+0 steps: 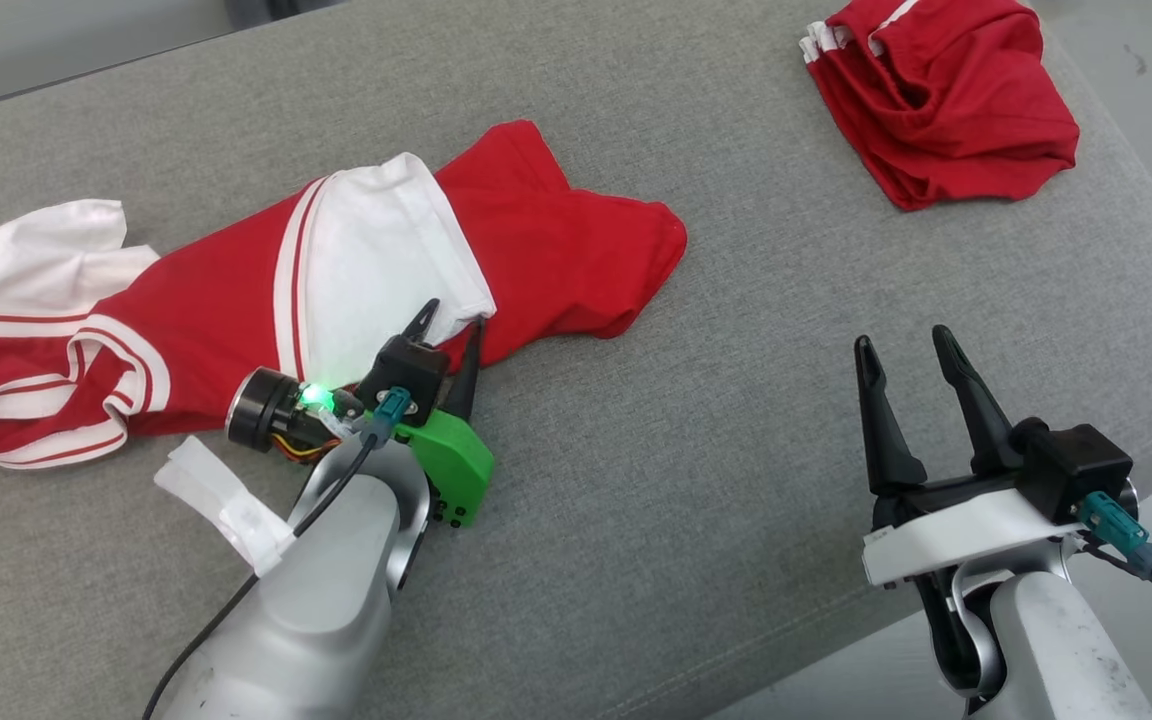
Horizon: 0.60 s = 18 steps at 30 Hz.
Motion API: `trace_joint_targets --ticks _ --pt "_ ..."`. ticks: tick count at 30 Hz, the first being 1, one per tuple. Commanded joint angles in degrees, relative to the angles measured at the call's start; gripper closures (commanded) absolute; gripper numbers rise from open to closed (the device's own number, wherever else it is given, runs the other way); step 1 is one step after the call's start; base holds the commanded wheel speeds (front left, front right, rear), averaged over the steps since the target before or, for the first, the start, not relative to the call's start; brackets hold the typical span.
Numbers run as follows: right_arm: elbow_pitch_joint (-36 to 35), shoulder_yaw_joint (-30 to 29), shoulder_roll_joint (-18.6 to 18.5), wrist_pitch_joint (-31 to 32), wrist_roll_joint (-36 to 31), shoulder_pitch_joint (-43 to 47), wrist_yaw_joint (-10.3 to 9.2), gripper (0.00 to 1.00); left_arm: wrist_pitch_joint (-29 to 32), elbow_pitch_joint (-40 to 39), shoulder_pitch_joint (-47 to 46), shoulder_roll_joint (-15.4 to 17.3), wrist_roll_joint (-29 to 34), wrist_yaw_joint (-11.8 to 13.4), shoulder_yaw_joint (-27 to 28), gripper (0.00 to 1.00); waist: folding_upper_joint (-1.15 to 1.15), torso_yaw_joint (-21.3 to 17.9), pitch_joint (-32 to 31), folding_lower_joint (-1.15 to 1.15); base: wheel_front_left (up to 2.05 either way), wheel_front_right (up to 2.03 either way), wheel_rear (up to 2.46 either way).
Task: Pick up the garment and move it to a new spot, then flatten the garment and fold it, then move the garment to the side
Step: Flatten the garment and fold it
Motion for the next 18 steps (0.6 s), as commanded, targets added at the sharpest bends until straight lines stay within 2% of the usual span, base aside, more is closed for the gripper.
trace_joint_targets --ticks 1,2,5,10,18 --pt "0.1 0.0 -0.1 -0.2 0.6 -0.2 -0.09 0.0 -0.2 0.5 -1.0 0.6 0.6 0.3 0.0 0.56 0.0 -0.1 0.1 0.0 0.0 0.0 0.0" --pt "0.1 -0.1 -0.1 -0.2 0.6 -0.2 -0.09 0.0 -0.2 0.7 -1.2 0.7 0.6 0.3 0.0 0.64 0.0 -0.2 0.1 0.0 0.0 0.0 0.0" --pt "-0.1 -0.3 -0.1 -0.2 0.7 -0.2 -0.09 0.0 -0.2 0.6 -1.6 0.6 0.5 0.3 0.1 1.0 0.0 -0.2 0.2 0.0 0.0 0.0 0.0" --pt "0.0 -0.6 -0.1 -0.2 0.6 -0.3 -0.09 0.0 -0.2 -1.2 -1.5 0.6 0.3 -0.2 0.1 1.0 0.0 0.1 0.2 0.0 0.0 0.0 0.0" --pt "0.3 -2.4 -0.1 -0.2 -0.7 0.7 -0.09 0.0 -0.2 -12.8 1.5 0.9 -0.3 0.2 2.3 1.0 0.0 3.6 -1.8 0.0 0.0 0.0 0.0"
